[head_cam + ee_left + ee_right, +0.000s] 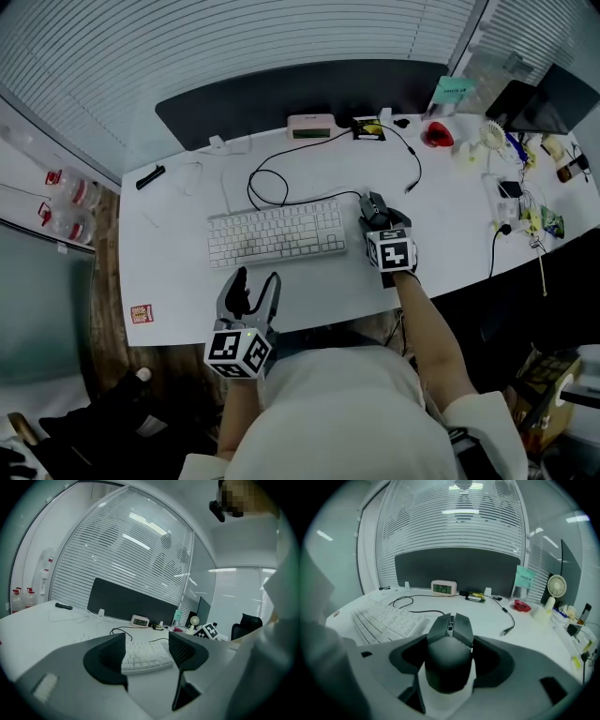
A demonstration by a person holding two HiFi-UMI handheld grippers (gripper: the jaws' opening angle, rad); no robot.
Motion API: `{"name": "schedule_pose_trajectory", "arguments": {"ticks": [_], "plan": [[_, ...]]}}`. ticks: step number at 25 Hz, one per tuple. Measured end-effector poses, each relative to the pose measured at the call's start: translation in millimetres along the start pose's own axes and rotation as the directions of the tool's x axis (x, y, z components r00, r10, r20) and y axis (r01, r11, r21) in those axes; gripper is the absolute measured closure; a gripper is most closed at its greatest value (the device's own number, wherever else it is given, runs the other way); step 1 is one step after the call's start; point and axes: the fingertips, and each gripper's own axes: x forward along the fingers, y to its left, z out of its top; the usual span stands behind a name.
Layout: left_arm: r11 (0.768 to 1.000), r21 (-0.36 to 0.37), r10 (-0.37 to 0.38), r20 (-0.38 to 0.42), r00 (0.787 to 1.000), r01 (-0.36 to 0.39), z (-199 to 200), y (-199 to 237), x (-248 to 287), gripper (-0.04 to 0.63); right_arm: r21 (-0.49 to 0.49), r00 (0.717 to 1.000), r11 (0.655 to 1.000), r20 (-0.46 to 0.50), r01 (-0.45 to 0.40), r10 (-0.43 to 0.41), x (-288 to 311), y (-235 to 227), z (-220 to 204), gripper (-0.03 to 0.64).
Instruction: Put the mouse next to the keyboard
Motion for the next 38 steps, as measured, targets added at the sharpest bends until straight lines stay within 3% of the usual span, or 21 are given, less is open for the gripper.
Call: {"name": "schedule_pose_trajectory", "arguments": {"ticks": [9,15,23,27,28,30,34,38], "plan": [[1.0,0.004,0.004,-0.023,1.0,-0.004,-5.6,-3.8,3.0,0.304,0.04,0.995,0.999,-0.096,-0.003,0.007,11.2,-6.4,-33.9,0.322],[1.0,0.012,0.003,-0.043,0.999,-0.002,-9.6,-6.0,2.7,0.304,0.069,0.996,0.997,-0.088,-0.018,0.024,14.8,-6.1,-39.8,0.319],[1.0,0.01,0.003,-0.032,0.999,-0.002,-7.4,-5.9,-5.6,0.305,0.082,0.999,0.996,0.037,0.017,-0.02,-16.5,1.9,-20.7,0.276],[1.0,0.009,-0.003,-0.03,1.0,0.003,-15.8,-7.5,-14.6,0.304,0.049,0.991,0.998,0.128,-0.036,0.029,-55.2,32.8,-7.4,0.279],[1.0,0.01,-0.004,-0.032,0.999,0.005,-17.9,-8.1,-17.5,0.304,0.046,0.987,0.997,0.15,-0.06,0.052,-65.9,42.6,-4.7,0.298],[1.0,0.012,-0.007,-0.035,0.999,0.007,-22.0,-9.4,-25.3,0.304,0.048,0.977,0.993,0.189,-0.108,0.097,-87.4,62.1,-0.8,0.398],[1.0,0.016,0.006,-0.042,0.999,-0.005,-31.9,-12.9,-49.9,0.312,0.051,0.954,0.984,0.259,-0.169,0.15,-132.5,96.0,1.8,0.487],[0.999,0.033,0.04,-0.033,0.999,-0.039,-37.8,-18.2,-83.6,0.359,0.022,0.937,0.983,0.308,-0.18,0.164,-175.9,122.7,-4.1,0.57]]}}
